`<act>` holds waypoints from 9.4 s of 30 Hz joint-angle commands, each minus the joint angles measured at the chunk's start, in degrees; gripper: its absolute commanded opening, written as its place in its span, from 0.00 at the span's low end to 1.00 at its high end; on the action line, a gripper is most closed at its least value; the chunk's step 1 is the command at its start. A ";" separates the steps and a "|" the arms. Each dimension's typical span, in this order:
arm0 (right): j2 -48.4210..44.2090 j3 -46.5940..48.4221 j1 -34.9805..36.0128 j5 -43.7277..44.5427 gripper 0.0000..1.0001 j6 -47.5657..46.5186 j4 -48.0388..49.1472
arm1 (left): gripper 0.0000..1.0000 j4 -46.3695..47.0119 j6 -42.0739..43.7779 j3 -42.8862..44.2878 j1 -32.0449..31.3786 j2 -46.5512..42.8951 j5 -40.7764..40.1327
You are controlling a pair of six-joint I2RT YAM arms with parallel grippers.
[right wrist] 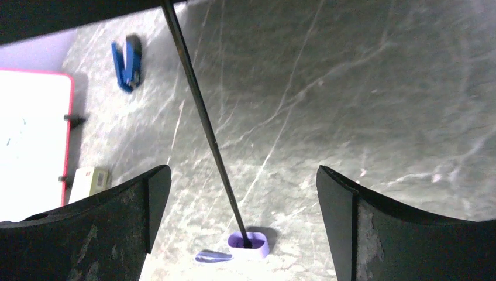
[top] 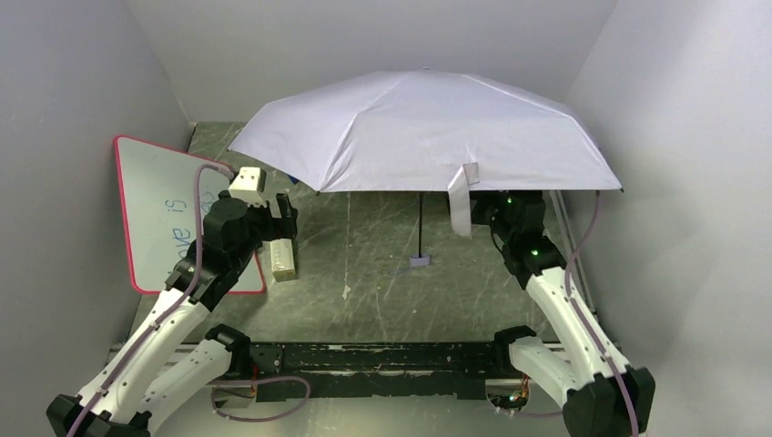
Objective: Put away the umbrella
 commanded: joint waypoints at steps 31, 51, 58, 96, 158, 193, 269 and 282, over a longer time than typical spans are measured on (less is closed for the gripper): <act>46.38 19.95 1.07 -18.67 0.52 6.44 34.37 | 0.97 0.09 -3.83 -1.75 0.58 -2.80 4.49; 33.26 23.37 1.72 -18.06 0.00 17.77 33.42 | 0.97 1.65 -3.90 5.61 0.58 -5.02 17.93; 29.15 26.18 2.15 -26.41 0.00 26.55 32.33 | 0.78 9.70 -9.91 9.70 -0.30 4.00 34.85; 12.48 21.15 15.63 -27.00 0.00 33.54 28.20 | 0.65 30.65 -11.14 20.90 -34.73 25.74 14.80; 6.22 16.21 16.03 6.23 0.71 34.37 29.69 | 0.05 33.16 -16.85 16.16 -34.77 21.91 8.46; 19.47 22.09 15.95 10.01 0.45 38.18 40.48 | 0.05 32.44 -15.32 15.41 -34.82 21.24 10.07; 6.06 14.56 13.40 12.52 0.00 24.32 31.35 | 0.37 19.39 -14.60 10.55 -37.94 22.26 23.17; 5.93 14.88 12.99 12.41 0.00 23.49 29.16 | 0.05 16.24 -13.90 13.53 -37.94 24.62 15.95</act>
